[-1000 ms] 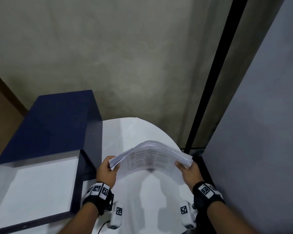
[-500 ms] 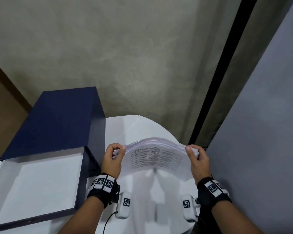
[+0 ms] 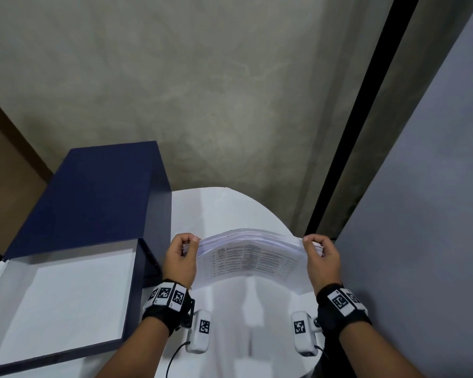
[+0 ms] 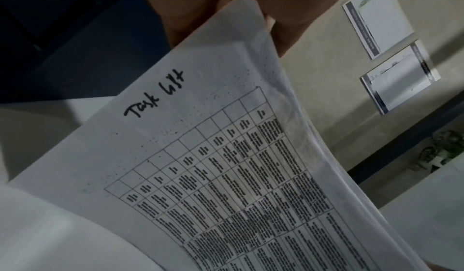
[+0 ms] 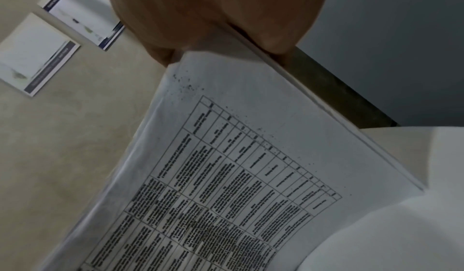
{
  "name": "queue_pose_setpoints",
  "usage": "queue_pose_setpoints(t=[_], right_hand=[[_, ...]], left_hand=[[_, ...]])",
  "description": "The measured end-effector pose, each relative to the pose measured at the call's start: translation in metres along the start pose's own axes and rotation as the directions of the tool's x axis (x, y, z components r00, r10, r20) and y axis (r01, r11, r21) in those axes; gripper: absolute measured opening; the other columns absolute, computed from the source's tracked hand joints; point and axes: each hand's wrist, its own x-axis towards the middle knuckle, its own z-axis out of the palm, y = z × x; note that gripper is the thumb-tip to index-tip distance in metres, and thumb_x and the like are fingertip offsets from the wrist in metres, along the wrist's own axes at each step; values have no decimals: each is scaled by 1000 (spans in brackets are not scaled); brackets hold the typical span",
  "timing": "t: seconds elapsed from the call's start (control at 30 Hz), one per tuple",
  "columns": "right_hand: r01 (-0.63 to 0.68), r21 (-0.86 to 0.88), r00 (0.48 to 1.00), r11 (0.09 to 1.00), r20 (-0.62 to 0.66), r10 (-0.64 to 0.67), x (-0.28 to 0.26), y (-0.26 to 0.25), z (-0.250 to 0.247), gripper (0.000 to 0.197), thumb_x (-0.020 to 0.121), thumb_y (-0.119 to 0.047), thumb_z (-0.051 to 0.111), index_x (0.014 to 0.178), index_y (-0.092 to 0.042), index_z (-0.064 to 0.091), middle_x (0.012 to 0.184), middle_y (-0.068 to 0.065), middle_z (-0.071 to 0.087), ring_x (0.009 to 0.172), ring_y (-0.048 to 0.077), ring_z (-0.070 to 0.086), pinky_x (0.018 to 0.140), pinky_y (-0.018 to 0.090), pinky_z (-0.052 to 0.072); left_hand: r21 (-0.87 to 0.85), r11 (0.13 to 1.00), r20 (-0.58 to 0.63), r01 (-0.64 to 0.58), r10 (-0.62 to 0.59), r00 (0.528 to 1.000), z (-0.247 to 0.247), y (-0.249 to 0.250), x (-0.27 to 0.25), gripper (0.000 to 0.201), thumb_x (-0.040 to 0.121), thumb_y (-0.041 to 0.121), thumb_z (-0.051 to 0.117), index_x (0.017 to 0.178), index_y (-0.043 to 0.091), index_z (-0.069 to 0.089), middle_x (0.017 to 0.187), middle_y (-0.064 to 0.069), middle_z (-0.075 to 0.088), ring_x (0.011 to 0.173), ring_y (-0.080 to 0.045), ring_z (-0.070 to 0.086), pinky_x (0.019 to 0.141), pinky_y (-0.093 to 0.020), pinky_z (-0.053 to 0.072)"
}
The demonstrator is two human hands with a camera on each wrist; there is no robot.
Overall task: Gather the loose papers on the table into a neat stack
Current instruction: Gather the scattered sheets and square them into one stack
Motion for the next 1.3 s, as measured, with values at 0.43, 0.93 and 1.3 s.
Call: queue_pose_setpoints(t=[0.43, 0.93, 1.3], right_hand=[[-14, -74, 1000, 997, -25, 12, 4, 5, -2, 20, 97, -21, 61, 84, -34, 66, 93, 2, 70, 87, 27, 63, 84, 43, 54], [814, -494, 580, 306, 715, -391, -18, -65, 61, 73, 77, -33, 66, 145, -20, 40, 161, 5, 31, 152, 27, 22, 124, 48, 16], [634, -375, 710, 676, 629, -317, 13, -95, 35, 21, 88, -8, 54, 99, -22, 65, 84, 6, 73, 80, 32, 69, 68, 38, 55]], left_hand=[[8, 1000, 32, 3, -3, 999, -2, 9, -7, 7, 90, 33, 61, 91, 26, 61, 94, 6, 67, 83, -14, 61, 72, -33, 50], [529, 730, 245, -433, 357, 901, 16, 49, -21, 41, 66, -6, 51, 88, 28, 52, 82, 6, 61, 72, -24, 58, 59, -36, 51], [563, 656, 53, -502, 578, 814, 14, 106, -16, 61, 76, 28, 69, 132, 26, 45, 146, 3, 42, 132, -17, 38, 104, -37, 23]])
